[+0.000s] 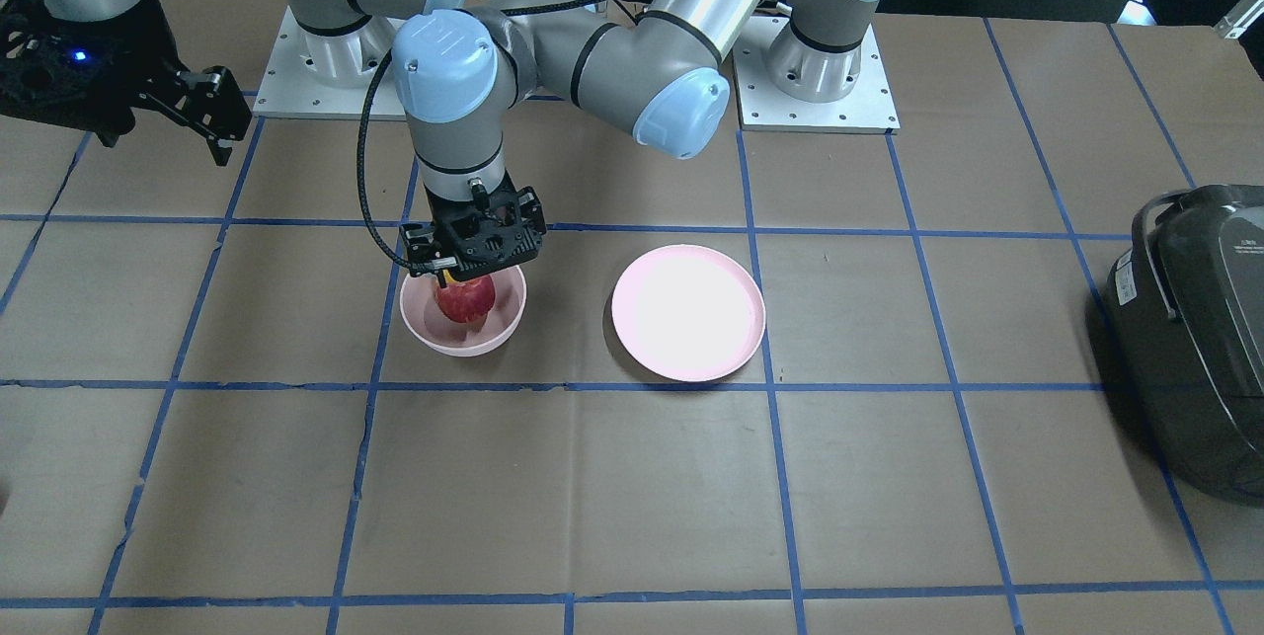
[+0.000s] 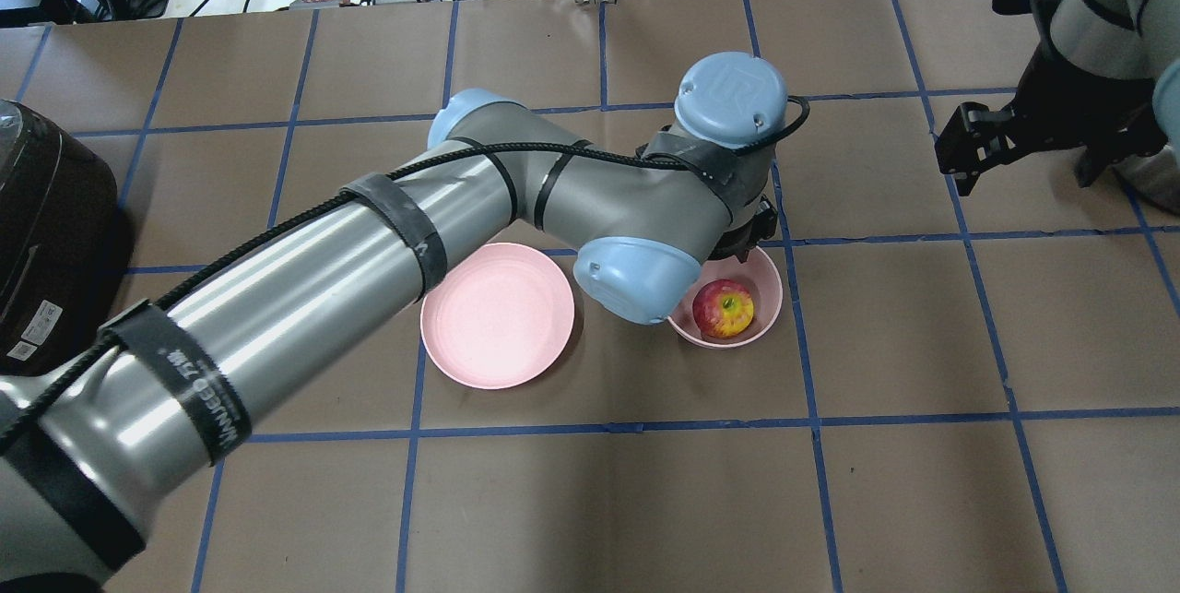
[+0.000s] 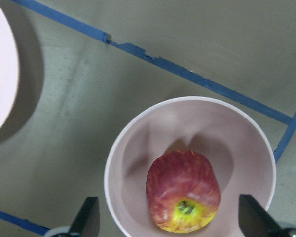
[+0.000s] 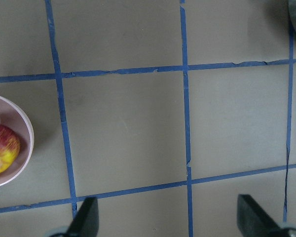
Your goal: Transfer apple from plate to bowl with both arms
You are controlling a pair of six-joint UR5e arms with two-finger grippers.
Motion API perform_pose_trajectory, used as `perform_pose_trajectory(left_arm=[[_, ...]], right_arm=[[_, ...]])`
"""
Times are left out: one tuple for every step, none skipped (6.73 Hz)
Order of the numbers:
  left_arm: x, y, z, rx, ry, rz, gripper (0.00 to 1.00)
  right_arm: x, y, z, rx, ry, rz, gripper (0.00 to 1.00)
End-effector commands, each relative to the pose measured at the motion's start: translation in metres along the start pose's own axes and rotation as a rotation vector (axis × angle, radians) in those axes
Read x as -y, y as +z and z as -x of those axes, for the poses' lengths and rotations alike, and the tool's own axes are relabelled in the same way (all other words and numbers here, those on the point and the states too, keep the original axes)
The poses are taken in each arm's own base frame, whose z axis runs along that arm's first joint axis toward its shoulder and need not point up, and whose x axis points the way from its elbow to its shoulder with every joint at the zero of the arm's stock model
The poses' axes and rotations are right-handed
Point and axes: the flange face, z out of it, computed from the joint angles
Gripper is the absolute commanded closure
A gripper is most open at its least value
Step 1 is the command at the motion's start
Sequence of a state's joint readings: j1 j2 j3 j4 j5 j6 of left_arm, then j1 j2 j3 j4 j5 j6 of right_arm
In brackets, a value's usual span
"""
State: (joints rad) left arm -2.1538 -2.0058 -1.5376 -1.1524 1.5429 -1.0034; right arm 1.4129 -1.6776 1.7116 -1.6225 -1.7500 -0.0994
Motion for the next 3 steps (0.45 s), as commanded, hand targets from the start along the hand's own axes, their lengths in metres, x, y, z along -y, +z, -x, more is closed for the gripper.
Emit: perform_pose_trajectory(left_arm=[[0.033,-0.083,0.059,0.008,0.102,0.003,0.00],[0.073,-0.127,0.112,0.001,0.066,0.007,0.00],[0.082,-0.161,0.151,0.008,0.167,0.010,0.00]], right_arm=[[0.008,-0.013,0.010,0.078,-0.004,0.001,0.00],[0.009,-0.015,0.025,0.184,-0.008,-0.010,0.00],[0.007,-0.016,0.035,0.224,-0.026,-0.009,0.00]])
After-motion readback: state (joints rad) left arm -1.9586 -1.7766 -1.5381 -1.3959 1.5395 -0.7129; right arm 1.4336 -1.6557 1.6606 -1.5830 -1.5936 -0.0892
